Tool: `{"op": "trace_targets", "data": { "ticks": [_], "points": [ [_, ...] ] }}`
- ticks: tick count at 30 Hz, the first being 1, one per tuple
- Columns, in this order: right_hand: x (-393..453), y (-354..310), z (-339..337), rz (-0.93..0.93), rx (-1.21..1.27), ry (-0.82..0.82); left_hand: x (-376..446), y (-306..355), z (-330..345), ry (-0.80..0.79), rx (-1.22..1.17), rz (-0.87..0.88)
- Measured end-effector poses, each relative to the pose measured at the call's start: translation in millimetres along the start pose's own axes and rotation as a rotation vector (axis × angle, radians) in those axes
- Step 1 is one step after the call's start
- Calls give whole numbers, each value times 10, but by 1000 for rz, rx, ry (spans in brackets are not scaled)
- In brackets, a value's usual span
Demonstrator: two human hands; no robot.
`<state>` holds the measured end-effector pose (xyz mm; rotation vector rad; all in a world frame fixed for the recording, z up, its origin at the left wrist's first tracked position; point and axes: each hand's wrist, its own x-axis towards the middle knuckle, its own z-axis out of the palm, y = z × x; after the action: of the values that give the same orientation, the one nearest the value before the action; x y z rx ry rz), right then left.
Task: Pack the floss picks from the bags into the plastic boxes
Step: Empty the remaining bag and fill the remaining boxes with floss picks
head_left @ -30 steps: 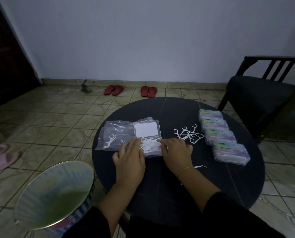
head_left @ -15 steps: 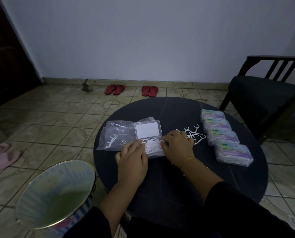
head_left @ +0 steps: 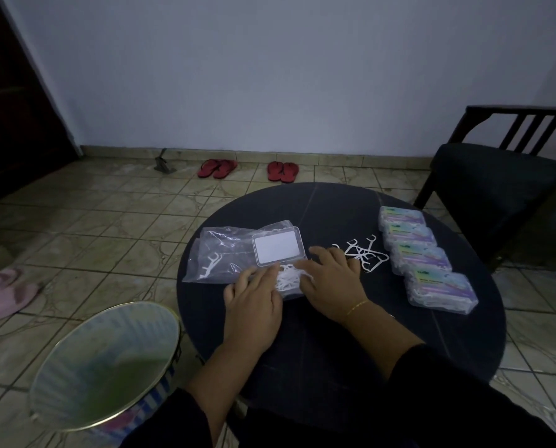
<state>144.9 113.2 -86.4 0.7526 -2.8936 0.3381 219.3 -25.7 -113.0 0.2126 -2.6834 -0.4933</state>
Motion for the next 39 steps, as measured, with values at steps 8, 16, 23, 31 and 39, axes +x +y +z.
{"op": "trace_targets", "data": {
  "ticks": [8,16,23,31,39],
  "points": [
    [-13,46,-4,148,135,-43,24,-19,45,63,-38,-135],
    [-42,29,46,93,118,-85,-6,-5,38,78,-22,6],
    [-39,54,0,91,149,-101,-1,-27,56,48,-95,49],
    [-155,464,-392,132,21,-151,-11,8,20,130,-5,72],
    [-429,744,-703,-37,-263,-340,64,487,75,26,243,407]
  ]
}}
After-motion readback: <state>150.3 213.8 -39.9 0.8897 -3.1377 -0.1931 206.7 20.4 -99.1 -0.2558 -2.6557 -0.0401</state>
